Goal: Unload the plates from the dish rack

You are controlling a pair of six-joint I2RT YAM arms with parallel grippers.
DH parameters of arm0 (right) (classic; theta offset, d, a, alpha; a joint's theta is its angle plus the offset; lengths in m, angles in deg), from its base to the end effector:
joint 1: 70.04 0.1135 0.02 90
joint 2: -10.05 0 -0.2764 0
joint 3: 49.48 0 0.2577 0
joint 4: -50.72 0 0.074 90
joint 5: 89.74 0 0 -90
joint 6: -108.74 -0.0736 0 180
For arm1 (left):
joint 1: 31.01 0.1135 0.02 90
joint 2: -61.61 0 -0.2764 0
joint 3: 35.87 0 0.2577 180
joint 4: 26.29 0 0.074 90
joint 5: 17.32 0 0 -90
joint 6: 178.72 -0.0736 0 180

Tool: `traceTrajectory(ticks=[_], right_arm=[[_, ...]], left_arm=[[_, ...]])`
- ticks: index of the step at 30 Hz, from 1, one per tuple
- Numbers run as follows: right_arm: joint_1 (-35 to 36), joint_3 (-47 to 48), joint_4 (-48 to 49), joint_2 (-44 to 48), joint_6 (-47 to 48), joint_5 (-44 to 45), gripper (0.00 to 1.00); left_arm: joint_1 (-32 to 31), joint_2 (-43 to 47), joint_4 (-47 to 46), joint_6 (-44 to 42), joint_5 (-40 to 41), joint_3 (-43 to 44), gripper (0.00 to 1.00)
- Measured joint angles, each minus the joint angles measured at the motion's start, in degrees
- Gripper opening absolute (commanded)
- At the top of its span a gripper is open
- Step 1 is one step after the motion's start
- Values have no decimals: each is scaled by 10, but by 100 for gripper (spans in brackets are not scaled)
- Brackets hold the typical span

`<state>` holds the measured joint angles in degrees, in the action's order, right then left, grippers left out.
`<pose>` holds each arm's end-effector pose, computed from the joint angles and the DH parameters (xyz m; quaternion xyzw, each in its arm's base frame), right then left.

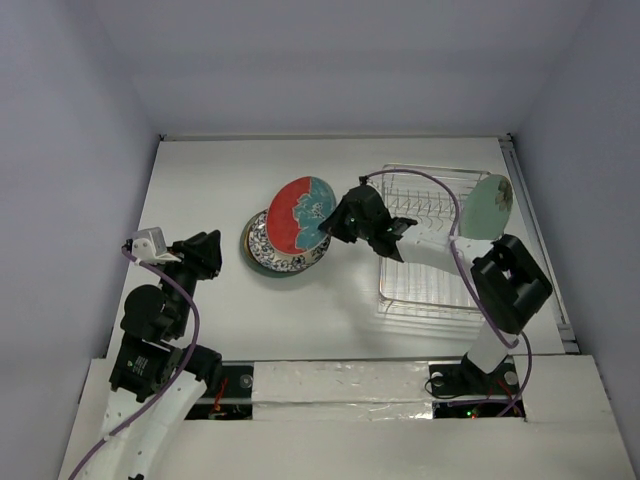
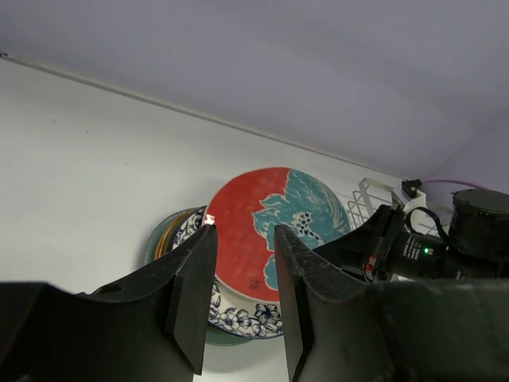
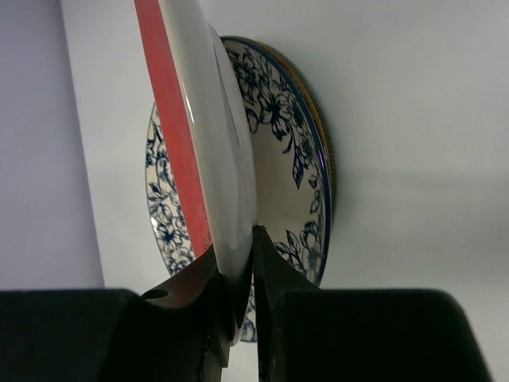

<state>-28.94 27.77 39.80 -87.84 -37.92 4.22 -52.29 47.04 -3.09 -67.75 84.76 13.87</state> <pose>0.3234 0.2754 0.2193 0.1348 0.8619 0.3477 0.3436 0.1043 -0.0241 0.3617 -0.0801 0.6262 -0.2167 0.7446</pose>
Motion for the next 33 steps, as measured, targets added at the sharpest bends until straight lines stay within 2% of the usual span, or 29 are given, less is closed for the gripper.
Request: traceTrajectory(ticks=[8, 13, 15, 17, 19, 20, 23, 28, 31, 33], right_arm=[[10, -15, 86, -40, -40, -17, 19], [30, -43, 127, -47, -61, -43, 25], [40, -47, 132, -47, -64, -49, 33], [50, -47, 130, -47, -62, -51, 47], [60, -47, 122, -41, -56, -51, 56], [64, -46, 112, -37, -50, -50, 63], [75, -39, 72, -21, -30, -39, 74], [85, -5, -15, 1, 18, -9, 76], [85, -4, -72, 37, 49, 10, 71], [85, -4, -99, 64, 68, 19, 59]], left_arm=[[0, 0, 0, 0, 0, 0, 32], [0, 0, 0, 0, 0, 0, 32], [0, 0, 0, 0, 0, 0, 32], [0, 0, 0, 0, 0, 0, 32], [0, 0, 0, 0, 0, 0, 32], [0, 0, 0, 0, 0, 0, 32], [0, 0, 0, 0, 0, 0, 32], [0, 0, 0, 0, 0, 0, 32], [0, 0, 0, 0, 0, 0, 32], [0, 0, 0, 0, 0, 0, 32]])
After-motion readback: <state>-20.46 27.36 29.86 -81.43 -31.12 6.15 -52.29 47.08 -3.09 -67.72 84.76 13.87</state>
